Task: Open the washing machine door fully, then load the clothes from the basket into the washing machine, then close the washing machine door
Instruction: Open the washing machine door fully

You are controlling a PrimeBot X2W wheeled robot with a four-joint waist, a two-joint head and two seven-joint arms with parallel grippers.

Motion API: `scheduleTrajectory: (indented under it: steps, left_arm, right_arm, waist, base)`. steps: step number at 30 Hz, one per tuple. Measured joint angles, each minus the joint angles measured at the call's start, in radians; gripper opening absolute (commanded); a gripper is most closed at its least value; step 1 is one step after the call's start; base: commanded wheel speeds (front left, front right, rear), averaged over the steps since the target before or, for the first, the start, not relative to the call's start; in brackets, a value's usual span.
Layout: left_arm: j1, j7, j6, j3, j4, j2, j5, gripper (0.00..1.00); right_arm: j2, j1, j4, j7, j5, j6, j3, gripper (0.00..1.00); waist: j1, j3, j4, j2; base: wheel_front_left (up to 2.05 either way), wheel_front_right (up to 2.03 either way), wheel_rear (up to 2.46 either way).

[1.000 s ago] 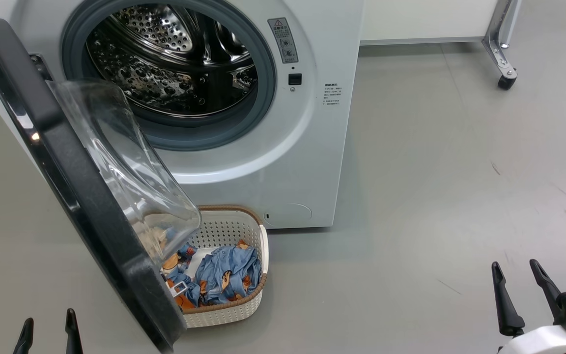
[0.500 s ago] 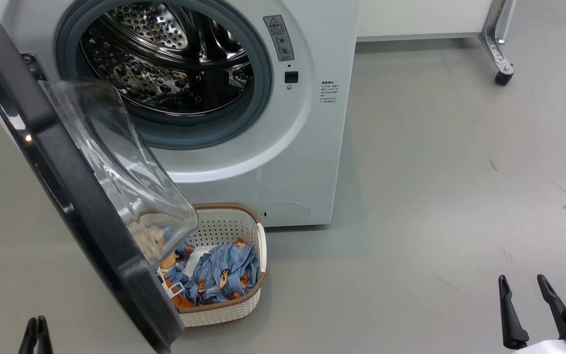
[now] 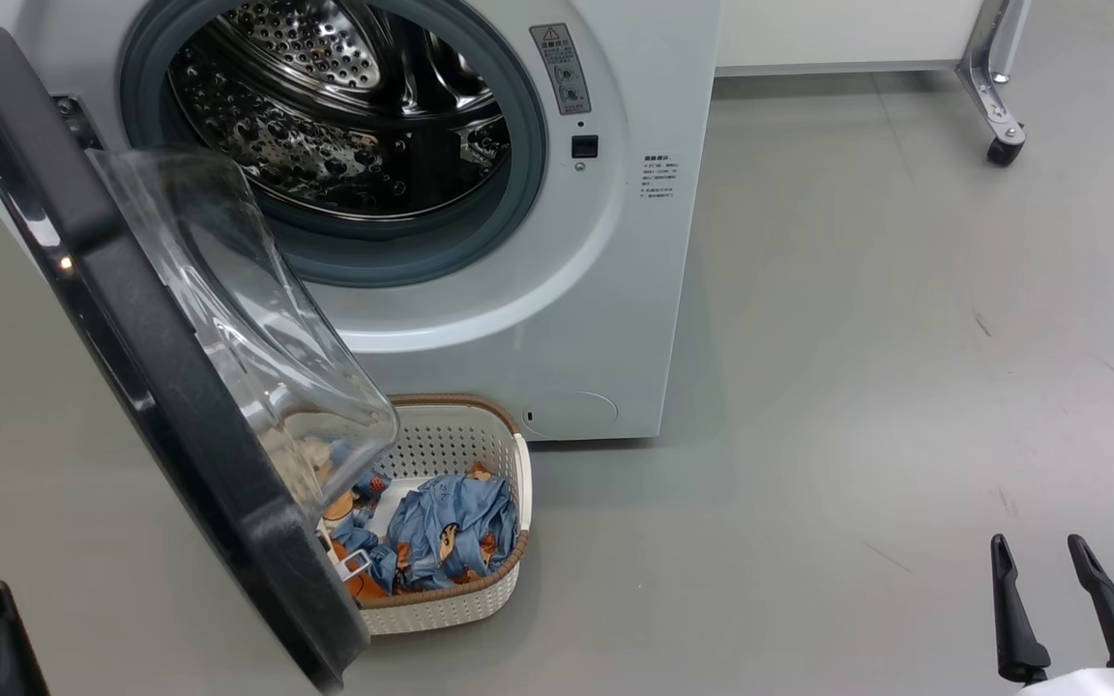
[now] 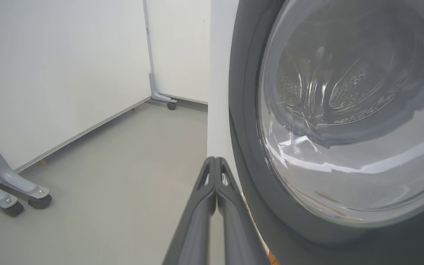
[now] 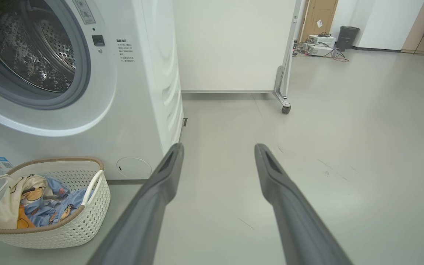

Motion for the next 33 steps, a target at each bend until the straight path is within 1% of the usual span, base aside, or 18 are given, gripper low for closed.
scheduleTrajectory:
  steps: [2,3,5,7,10,14,17,20,23,25,28,31,33]
  left_arm:
    - [-0.010,0.001,0.000,0.008,-0.051,-0.003,0.004,0.00]
    - [-0.013,0.000,0.002,0.006,-0.124,-0.006,0.022,0.00]
    - [-0.038,-0.002,0.017,0.014,-0.229,-0.008,0.031,0.00]
    - [-0.064,-0.003,0.037,0.035,-0.306,-0.011,0.037,0.00]
    - [-0.087,-0.004,0.052,0.059,-0.415,-0.011,0.057,0.00]
    - [-0.137,-0.008,0.054,0.069,-0.566,-0.012,0.071,0.00]
    - [-0.166,-0.009,0.048,0.037,-0.659,-0.012,0.069,0.00]
    - [-0.173,-0.009,0.027,-0.059,-0.716,-0.012,0.051,0.00]
    - [-0.169,-0.011,0.011,-0.206,-0.733,-0.012,0.006,0.00]
    - [-0.158,-0.009,0.009,-0.309,-0.747,-0.011,-0.028,0.00]
    - [-0.141,0.025,0.005,-0.439,-0.755,-0.010,-0.079,0.00]
    - [-0.102,0.078,0.004,-0.541,-0.742,-0.002,-0.119,0.00]
    - [-0.075,0.114,0.004,-0.595,-0.716,0.000,-0.133,0.00]
  right_arm:
    - [0.010,0.010,-0.002,0.000,-0.005,0.000,-0.016,1.00]
    - [0.011,0.018,-0.002,0.000,-0.006,0.001,-0.020,1.00]
    - [0.016,0.019,0.000,0.000,-0.014,0.016,-0.020,1.00]
    - [0.019,0.019,-0.001,0.000,-0.016,0.020,-0.023,1.00]
    - [0.025,0.027,-0.002,0.000,-0.024,0.027,-0.036,1.00]
    - [0.044,0.041,-0.002,0.000,-0.036,0.037,-0.050,1.00]
    - [0.048,0.041,-0.003,0.000,-0.043,0.047,-0.057,1.00]
    - [0.053,0.048,-0.004,0.000,-0.051,0.053,-0.067,1.00]
    - [0.066,0.057,-0.004,0.000,-0.058,0.062,-0.071,1.00]
    - [0.076,0.057,-0.004,0.000,-0.059,0.068,-0.071,1.00]
    - [0.080,0.057,-0.003,0.000,-0.069,0.075,-0.070,1.00]
    - [0.089,0.057,-0.001,0.000,-0.077,0.086,-0.069,1.00]
    - [0.096,0.057,-0.001,0.000,-0.079,0.088,-0.069,1.00]
  waist:
    - [0.0000,0.001,0.006,0.0000]
    - [0.0000,0.001,0.010,0.0000]
    - [0.0000,-0.001,0.016,0.0000]
    - [0.0000,-0.004,0.021,0.0000]
    - [0.0000,-0.007,0.029,0.0000]
    - [0.0000,-0.007,0.044,0.0000]
    - [0.0000,-0.007,0.054,0.0000]
    - [0.0000,-0.007,0.065,0.0000]
    - [0.0000,-0.009,0.075,0.0000]
    - [0.0000,-0.010,0.080,0.0000]
    - [0.0000,-0.011,0.086,0.0000]
    - [0.0000,-0.011,0.086,0.0000]
    - [0.0000,-0.010,0.085,0.0000]
  base:
    - [0.00,0.00,0.00]
    - [0.00,0.00,0.00]
    - [0.00,0.00,0.00]
    - [0.00,0.00,0.00]
    - [0.00,0.00,0.00]
    - [0.00,0.00,0.00]
    - [0.00,0.00,0.00]
    - [0.00,0.00,0.00]
    - [0.00,0.00,0.00]
    - [0.00,0.00,0.00]
    - [0.00,0.00,0.00]
    - [0.00,0.00,0.00]
    - [0.00,0.00,0.00]
